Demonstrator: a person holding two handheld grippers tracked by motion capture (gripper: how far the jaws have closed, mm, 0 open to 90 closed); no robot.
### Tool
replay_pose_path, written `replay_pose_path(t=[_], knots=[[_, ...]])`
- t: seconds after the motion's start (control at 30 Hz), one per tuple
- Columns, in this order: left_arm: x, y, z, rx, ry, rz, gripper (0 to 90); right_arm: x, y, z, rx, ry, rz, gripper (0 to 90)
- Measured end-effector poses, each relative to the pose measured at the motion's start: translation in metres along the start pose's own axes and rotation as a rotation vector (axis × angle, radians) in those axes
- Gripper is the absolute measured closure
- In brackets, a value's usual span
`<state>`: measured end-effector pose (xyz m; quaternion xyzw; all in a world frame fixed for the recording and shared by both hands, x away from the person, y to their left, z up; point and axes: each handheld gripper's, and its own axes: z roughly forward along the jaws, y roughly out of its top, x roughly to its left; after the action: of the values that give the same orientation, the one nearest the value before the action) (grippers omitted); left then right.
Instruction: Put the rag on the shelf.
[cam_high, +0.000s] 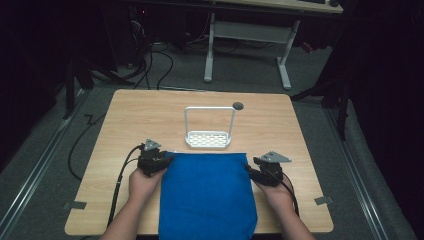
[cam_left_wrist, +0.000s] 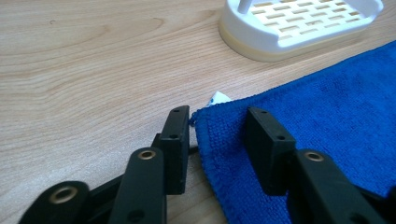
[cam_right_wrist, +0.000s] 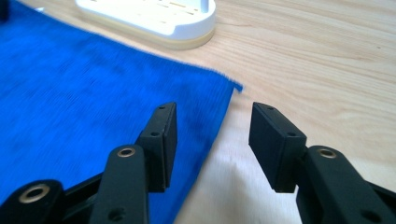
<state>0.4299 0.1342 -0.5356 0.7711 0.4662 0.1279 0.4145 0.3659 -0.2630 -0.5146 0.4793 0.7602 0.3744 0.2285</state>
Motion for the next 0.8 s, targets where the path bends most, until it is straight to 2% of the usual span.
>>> replay_pose_path(t=[0.17,0.27,0.47,0.53,0.67,0.7,0.8], knots=[[0.002,0.0,0.0,0.003,-0.033,-0.022,69.1,-0.005,0.019,0.021,0.012,-0.004,0.055,50.6],[0.002,0.0,0.0,0.006,-0.032,-0.012,72.1,-0.008,0.026,0.032,0.019,0.008,0.099,50.9],[-0.002,-0.001,0.0,0.007,-0.017,0.017,78.0,-0.009,0.023,0.047,0.096,0.009,0.125,53.6],[-0.002,-0.001,0.0,0.007,-0.019,0.023,79.7,-0.007,0.021,0.048,0.096,0.006,0.097,55.5],[-0.003,-0.001,-0.001,0.001,-0.018,0.034,82.4,-0.003,0.02,0.046,0.104,0.01,0.081,68.5],[-0.004,-0.001,-0.001,0.002,-0.018,0.037,83.1,-0.002,0.019,0.045,0.101,0.009,0.07,74.8],[-0.005,-0.002,-0.002,-0.007,-0.014,0.057,84.5,0.0,0.017,0.043,0.076,0.009,0.059,83.4]])
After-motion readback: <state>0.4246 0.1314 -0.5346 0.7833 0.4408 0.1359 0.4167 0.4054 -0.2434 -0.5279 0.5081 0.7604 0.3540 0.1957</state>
